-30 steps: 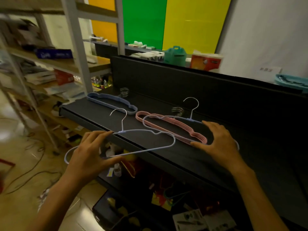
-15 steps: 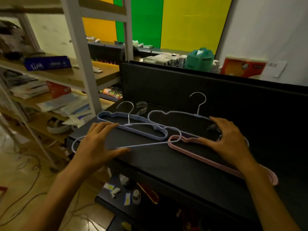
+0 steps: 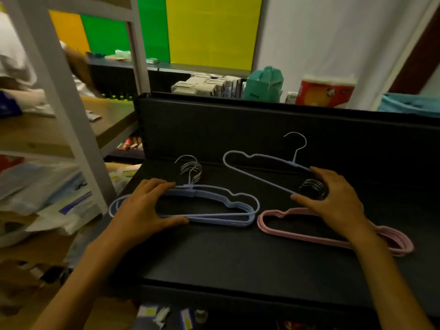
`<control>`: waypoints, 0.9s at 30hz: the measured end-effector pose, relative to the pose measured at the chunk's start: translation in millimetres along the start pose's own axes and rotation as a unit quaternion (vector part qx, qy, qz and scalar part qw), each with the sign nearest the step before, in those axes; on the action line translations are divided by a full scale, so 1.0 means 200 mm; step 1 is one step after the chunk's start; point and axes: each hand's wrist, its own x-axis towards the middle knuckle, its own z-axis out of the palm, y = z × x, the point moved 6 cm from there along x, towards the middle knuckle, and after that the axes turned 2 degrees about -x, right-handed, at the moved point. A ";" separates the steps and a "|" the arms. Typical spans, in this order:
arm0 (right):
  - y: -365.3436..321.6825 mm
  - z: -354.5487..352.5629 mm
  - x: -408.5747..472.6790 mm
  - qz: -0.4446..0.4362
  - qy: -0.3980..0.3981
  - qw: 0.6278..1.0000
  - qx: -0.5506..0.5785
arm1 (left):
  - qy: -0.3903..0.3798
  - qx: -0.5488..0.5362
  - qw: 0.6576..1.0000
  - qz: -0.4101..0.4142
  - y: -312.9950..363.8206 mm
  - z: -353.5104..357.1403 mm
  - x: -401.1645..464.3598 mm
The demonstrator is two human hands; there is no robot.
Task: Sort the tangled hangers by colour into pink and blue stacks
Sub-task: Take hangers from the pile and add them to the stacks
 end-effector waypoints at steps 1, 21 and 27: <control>-0.01 -0.01 -0.01 0.012 0.009 1.000 0.005 | -0.013 0.000 1.000 0.013 -0.02 0.01 0.03; -0.13 0.01 -0.19 0.079 0.045 0.996 -0.026 | -0.081 -0.011 0.993 0.090 -0.09 0.05 0.18; -0.12 0.01 -0.20 0.079 0.039 0.996 -0.026 | -0.054 0.012 0.995 0.083 -0.08 0.06 0.14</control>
